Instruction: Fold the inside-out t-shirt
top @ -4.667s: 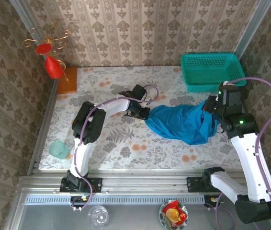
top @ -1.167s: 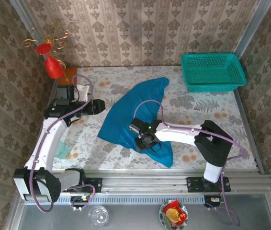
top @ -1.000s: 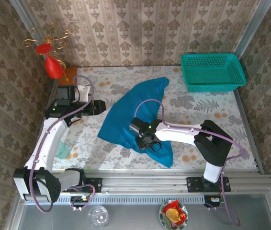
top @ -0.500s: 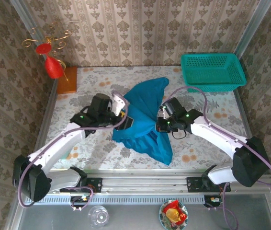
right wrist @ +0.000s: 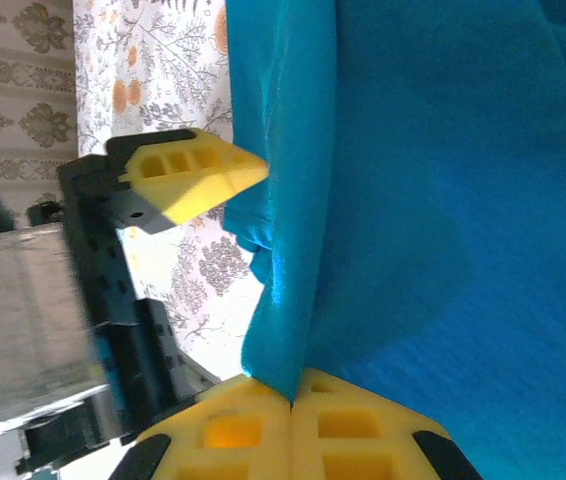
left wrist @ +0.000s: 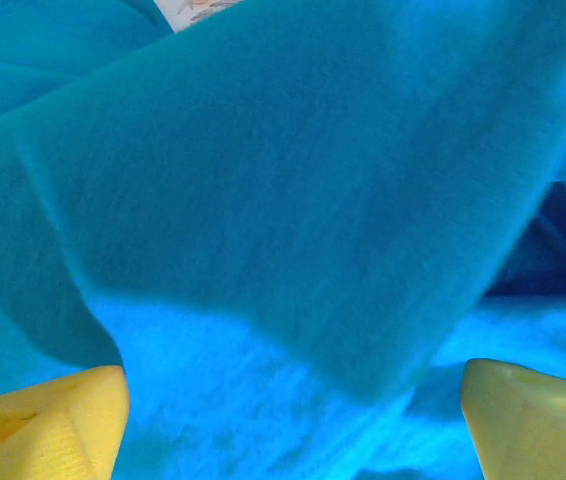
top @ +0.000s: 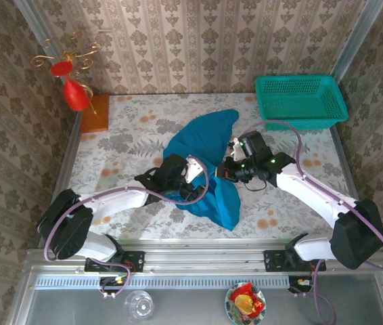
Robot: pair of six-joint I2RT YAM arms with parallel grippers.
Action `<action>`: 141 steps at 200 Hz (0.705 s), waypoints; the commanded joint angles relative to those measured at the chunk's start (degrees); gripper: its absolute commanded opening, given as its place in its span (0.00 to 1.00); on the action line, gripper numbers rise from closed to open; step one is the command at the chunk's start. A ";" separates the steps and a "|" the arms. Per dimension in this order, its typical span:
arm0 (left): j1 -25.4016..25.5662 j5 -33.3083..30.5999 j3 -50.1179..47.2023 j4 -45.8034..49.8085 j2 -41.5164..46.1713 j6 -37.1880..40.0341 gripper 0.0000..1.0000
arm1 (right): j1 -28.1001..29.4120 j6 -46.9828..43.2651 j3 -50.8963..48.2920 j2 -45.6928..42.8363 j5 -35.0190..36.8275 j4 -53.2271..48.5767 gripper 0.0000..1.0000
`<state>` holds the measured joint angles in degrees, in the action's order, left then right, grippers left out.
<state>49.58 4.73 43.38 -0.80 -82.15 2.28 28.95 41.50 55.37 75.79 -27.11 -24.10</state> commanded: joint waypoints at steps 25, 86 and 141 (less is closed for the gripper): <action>1.01 -10.60 3.72 -2.29 -2.65 3.21 0.78 | -0.60 0.84 0.13 -4.19 -0.65 -2.12 0.00; 1.33 -1.93 17.02 10.53 -1.15 8.09 0.03 | -8.21 -10.05 4.77 -4.88 10.74 -15.10 0.00; 1.34 -1.12 37.10 29.65 -4.86 10.07 0.00 | -10.35 -11.98 6.46 -8.62 10.20 -17.03 0.11</action>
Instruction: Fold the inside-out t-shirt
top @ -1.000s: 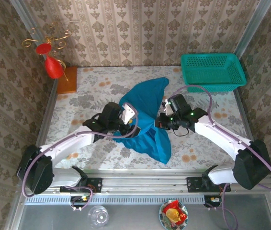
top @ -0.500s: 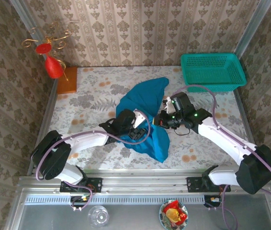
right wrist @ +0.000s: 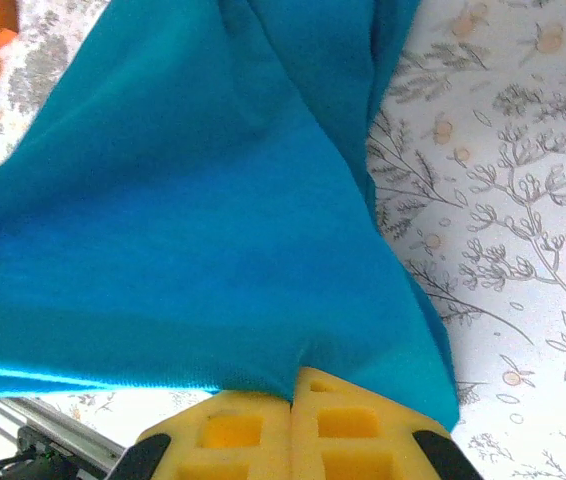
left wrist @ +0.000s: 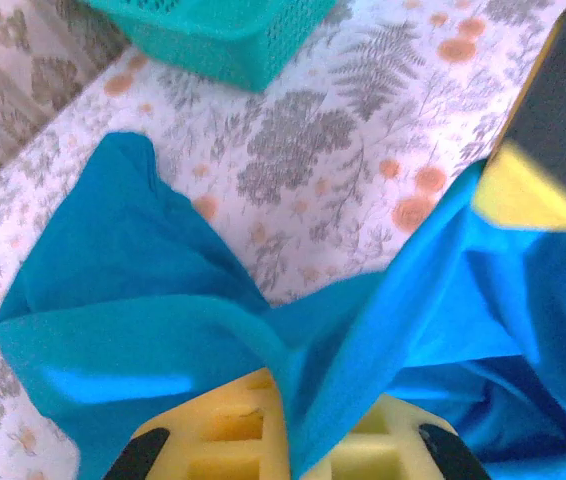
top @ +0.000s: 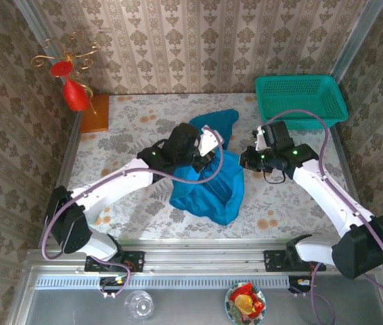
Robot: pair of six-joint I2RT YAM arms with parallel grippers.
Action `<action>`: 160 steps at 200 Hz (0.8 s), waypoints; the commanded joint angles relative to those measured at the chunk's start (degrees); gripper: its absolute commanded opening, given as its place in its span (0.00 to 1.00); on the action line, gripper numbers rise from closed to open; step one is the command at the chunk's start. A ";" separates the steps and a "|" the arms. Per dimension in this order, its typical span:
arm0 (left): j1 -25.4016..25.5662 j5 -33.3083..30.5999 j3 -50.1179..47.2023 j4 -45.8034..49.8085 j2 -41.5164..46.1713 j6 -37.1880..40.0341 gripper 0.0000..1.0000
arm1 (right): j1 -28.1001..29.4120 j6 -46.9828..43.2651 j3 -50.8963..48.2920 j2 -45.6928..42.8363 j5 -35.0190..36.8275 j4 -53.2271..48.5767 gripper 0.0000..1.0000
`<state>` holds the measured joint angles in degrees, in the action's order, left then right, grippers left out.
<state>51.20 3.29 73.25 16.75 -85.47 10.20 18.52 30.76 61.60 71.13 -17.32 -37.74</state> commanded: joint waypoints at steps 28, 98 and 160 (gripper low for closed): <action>-0.31 0.97 11.93 17.64 -2.46 2.99 0.00 | 3.44 2.48 -1.78 -10.77 3.22 -4.11 0.24; -2.37 2.47 12.21 22.13 -1.10 3.03 0.00 | 28.77 14.31 -13.07 -15.85 20.54 14.43 0.16; -4.03 3.09 11.22 23.20 2.01 1.23 0.00 | 43.35 17.42 -17.12 4.35 37.76 34.11 0.06</action>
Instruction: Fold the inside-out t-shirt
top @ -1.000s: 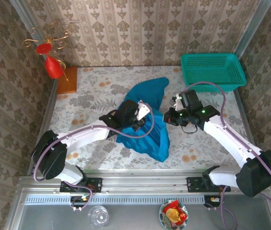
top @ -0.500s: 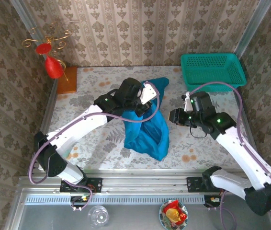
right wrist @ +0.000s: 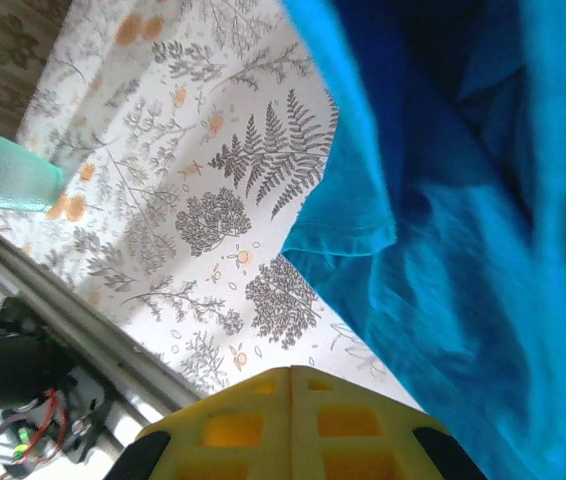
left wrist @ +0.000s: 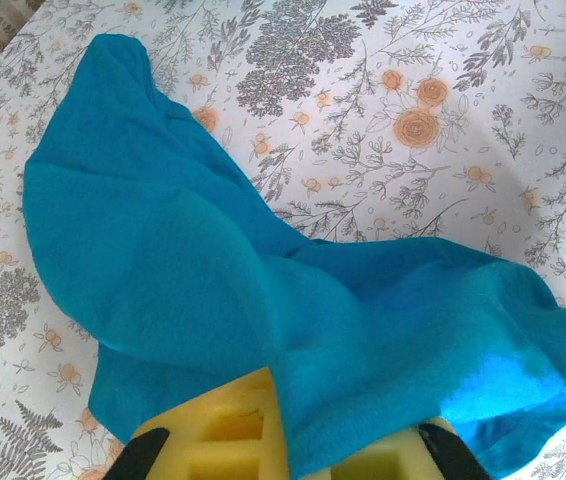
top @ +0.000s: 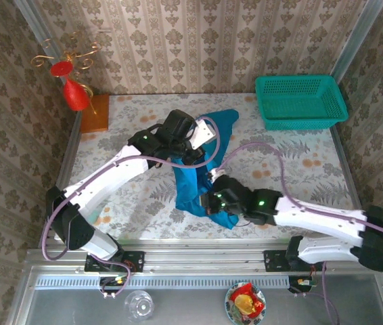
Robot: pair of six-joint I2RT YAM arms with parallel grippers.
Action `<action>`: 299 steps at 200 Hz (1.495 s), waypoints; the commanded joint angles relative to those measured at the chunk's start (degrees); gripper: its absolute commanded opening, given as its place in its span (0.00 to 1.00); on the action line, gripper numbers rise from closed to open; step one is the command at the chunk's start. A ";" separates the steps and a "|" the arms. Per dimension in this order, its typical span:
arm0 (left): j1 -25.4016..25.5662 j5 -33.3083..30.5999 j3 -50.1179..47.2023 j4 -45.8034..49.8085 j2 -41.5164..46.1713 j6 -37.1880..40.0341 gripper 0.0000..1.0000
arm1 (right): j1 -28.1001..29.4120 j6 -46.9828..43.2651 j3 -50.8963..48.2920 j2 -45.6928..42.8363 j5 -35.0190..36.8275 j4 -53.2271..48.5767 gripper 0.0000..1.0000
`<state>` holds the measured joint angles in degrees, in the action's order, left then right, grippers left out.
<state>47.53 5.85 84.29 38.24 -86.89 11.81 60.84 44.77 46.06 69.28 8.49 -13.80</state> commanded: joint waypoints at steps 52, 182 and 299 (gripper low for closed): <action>-0.50 -2.10 -1.32 5.37 6.03 0.75 0.00 | -4.98 5.96 -2.12 17.99 22.18 19.68 0.06; -2.70 -3.98 -2.45 5.62 8.38 -1.26 0.00 | -15.67 -0.92 21.73 42.89 10.54 15.62 0.38; -10.35 -0.61 -6.40 0.15 8.26 -6.99 0.00 | -14.76 -8.24 29.06 42.57 10.85 -1.20 0.04</action>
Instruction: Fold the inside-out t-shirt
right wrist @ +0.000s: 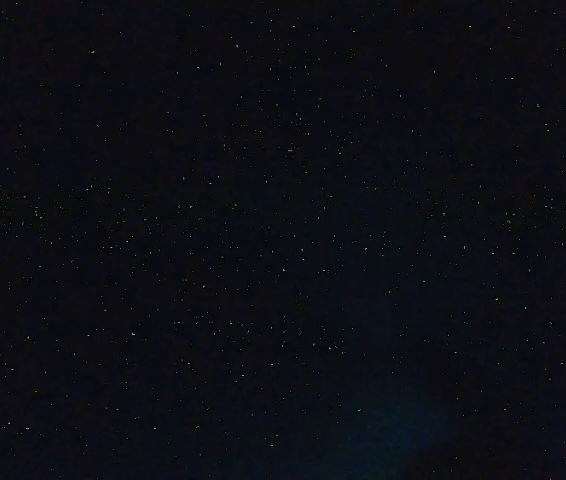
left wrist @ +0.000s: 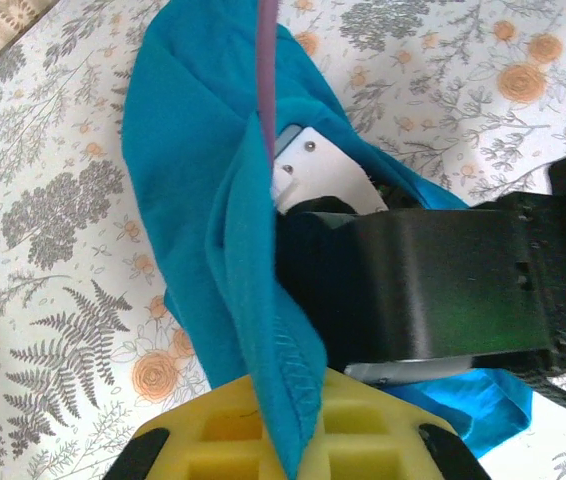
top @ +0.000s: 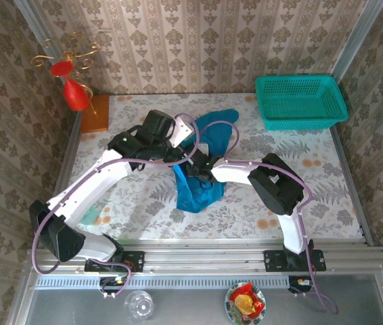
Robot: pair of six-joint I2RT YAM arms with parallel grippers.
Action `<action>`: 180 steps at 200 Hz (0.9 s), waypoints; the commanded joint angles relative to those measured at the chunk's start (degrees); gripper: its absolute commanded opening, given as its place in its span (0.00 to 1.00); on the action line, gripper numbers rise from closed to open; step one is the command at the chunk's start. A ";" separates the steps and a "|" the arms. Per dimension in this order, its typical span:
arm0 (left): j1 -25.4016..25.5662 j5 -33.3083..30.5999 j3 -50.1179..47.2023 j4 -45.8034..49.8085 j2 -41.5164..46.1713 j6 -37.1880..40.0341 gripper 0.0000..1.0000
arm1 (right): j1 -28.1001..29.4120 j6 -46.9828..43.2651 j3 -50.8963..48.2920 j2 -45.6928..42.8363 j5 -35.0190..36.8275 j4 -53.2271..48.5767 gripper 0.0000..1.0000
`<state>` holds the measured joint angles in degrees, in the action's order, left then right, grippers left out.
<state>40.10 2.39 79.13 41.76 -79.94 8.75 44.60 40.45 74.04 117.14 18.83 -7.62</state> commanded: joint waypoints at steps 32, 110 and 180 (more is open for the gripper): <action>-7.72 5.91 -1.33 -5.75 -2.49 -7.25 0.00 | 4.38 -9.18 2.50 -14.00 -2.81 -14.94 0.00; -16.18 9.06 2.40 -8.04 -14.54 -12.00 0.00 | 6.03 -11.62 3.13 -36.84 -10.82 -26.66 0.00; -33.04 18.88 -12.00 -17.20 -8.61 -23.18 0.00 | -0.22 -9.16 1.05 -57.90 5.13 -36.26 0.00</action>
<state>12.86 15.84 72.34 28.60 -92.97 -8.03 48.07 29.93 76.44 65.65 14.63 -37.56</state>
